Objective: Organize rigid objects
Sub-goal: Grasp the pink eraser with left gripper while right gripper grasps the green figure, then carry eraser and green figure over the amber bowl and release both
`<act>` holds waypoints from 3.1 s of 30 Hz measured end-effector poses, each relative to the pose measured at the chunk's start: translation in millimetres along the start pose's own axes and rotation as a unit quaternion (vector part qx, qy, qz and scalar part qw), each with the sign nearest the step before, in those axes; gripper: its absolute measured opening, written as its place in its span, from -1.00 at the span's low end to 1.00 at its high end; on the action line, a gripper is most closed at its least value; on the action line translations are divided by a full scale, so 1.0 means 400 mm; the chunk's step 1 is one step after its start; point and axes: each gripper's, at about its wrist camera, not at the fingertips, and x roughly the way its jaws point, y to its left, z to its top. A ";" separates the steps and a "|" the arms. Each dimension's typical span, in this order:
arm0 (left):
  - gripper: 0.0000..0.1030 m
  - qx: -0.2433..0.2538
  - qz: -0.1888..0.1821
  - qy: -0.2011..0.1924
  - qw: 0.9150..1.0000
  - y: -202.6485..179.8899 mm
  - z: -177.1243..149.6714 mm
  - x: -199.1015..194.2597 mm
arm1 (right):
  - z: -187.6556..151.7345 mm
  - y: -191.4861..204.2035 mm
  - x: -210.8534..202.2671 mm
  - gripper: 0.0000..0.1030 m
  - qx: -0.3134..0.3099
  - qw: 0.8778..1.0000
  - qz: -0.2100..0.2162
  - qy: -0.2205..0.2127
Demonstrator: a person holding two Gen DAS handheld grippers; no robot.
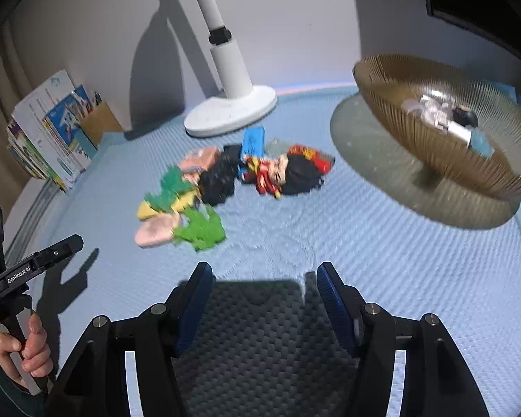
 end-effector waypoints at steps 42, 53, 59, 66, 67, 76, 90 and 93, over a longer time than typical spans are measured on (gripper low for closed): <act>0.34 0.248 -0.086 0.075 0.962 -0.288 0.024 0.146 | 0.105 0.116 0.131 0.20 -0.039 0.997 0.034 0.050; -0.34 0.233 -0.091 0.054 0.967 -0.296 -0.007 0.106 | 0.095 0.103 0.018 -0.19 -0.034 0.999 0.036 -0.004; -0.34 0.203 -0.123 0.079 0.968 -0.287 -0.086 0.041 | 0.023 0.030 -0.080 -0.19 -0.035 0.999 -0.001 -0.003; 0.12 0.236 -0.099 0.077 0.964 -0.339 -0.139 0.025 | -0.066 -0.014 -0.043 -0.09 -0.020 0.999 -0.008 0.028; 0.47 0.241 -0.096 0.081 0.962 -0.344 -0.140 0.026 | -0.071 -0.016 -0.042 -0.04 -0.020 0.999 -0.006 0.031; 0.42 0.262 -0.063 0.062 0.961 -0.366 -0.135 0.051 | -0.091 -0.032 -0.073 0.42 -0.028 1.000 -0.005 0.008; -0.31 0.256 -0.130 -0.013 0.958 -0.457 -0.027 -0.057 | -0.003 -0.035 -0.222 -0.40 -0.056 0.994 -0.055 -0.072; -0.31 0.272 -0.156 -0.053 0.948 -0.536 0.045 -0.108 | 0.072 -0.090 -0.317 -0.40 -0.035 0.988 -0.082 -0.125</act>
